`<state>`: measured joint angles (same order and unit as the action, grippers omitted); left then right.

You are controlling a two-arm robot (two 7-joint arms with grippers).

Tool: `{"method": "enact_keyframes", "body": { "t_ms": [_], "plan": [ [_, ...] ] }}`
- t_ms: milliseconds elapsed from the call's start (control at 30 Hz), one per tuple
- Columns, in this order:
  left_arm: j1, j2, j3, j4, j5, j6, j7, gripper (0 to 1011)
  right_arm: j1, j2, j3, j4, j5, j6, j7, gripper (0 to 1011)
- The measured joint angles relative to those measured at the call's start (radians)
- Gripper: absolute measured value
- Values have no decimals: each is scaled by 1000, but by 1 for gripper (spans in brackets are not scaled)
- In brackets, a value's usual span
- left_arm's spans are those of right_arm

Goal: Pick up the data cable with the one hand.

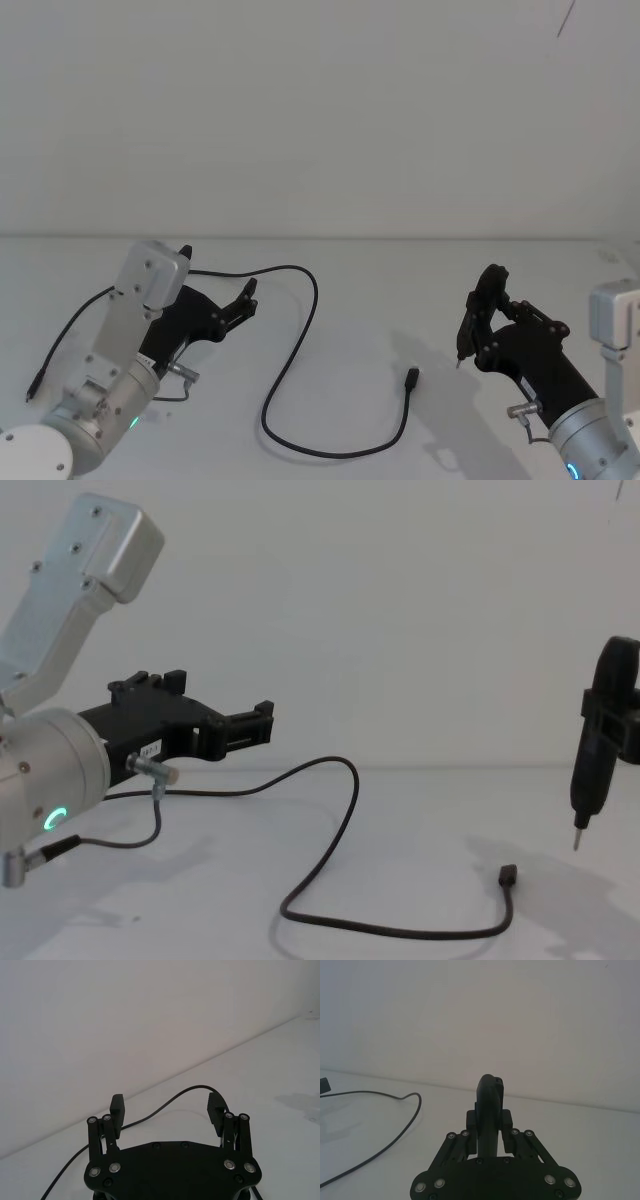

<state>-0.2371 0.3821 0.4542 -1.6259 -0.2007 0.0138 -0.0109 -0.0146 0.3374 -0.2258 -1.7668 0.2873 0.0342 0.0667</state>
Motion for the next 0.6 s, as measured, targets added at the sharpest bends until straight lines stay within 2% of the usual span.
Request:
{"method": "enact_keyframes", "body": {
  "t_ms": [600],
  "plan": [
    [0,0,0,0,0,0,0,1001,0,0,0,0,0,0,0,279]
  ]
}}
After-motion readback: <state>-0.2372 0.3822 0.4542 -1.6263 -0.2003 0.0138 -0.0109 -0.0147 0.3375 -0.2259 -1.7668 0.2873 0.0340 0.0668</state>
